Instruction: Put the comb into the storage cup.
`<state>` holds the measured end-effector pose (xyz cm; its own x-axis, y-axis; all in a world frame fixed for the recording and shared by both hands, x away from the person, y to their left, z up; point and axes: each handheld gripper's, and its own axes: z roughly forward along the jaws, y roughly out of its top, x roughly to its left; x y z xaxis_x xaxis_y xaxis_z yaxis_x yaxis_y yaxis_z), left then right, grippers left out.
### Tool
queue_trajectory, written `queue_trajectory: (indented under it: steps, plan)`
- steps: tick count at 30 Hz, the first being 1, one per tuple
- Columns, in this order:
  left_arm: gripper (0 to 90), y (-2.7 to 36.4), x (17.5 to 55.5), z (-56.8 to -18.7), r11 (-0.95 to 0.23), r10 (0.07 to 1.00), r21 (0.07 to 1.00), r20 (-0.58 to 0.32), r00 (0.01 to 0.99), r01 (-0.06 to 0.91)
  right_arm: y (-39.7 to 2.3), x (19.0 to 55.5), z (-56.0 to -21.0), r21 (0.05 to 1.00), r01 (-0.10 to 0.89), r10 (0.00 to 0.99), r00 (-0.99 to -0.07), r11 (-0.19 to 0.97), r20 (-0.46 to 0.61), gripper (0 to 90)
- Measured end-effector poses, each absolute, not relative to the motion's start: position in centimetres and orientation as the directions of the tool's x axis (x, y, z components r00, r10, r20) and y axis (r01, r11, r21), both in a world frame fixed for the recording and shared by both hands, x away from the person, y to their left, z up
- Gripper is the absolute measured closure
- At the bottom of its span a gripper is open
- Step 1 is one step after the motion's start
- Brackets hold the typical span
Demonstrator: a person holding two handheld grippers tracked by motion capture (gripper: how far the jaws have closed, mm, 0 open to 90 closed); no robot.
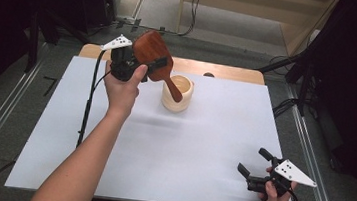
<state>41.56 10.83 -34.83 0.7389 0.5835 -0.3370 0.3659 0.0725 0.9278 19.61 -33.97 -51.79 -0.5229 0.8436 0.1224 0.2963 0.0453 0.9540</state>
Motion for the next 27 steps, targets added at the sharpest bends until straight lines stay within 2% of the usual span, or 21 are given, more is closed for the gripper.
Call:
queue_trajectory:
  steps: [11,17,27]
  plan:
    - [55.5,10.6,42.8,-34.6,0.077,0.606,0.932,-0.326,0.725,0.355,-34.1,19.7,-51.8,0.955,0.293,0.840,-0.529,0.044,0.124,0.0]
    - [55.5,10.7,43.5,-34.8,0.104,0.618,0.924,-0.350,0.703,0.368,-34.1,19.6,-51.8,0.956,0.292,0.839,-0.530,0.042,0.125,0.0]
    - [55.4,10.4,44.1,-35.5,0.094,0.664,0.931,-0.322,0.675,0.352,-34.0,19.7,-51.8,0.955,0.293,0.835,-0.536,0.046,0.124,0.0]
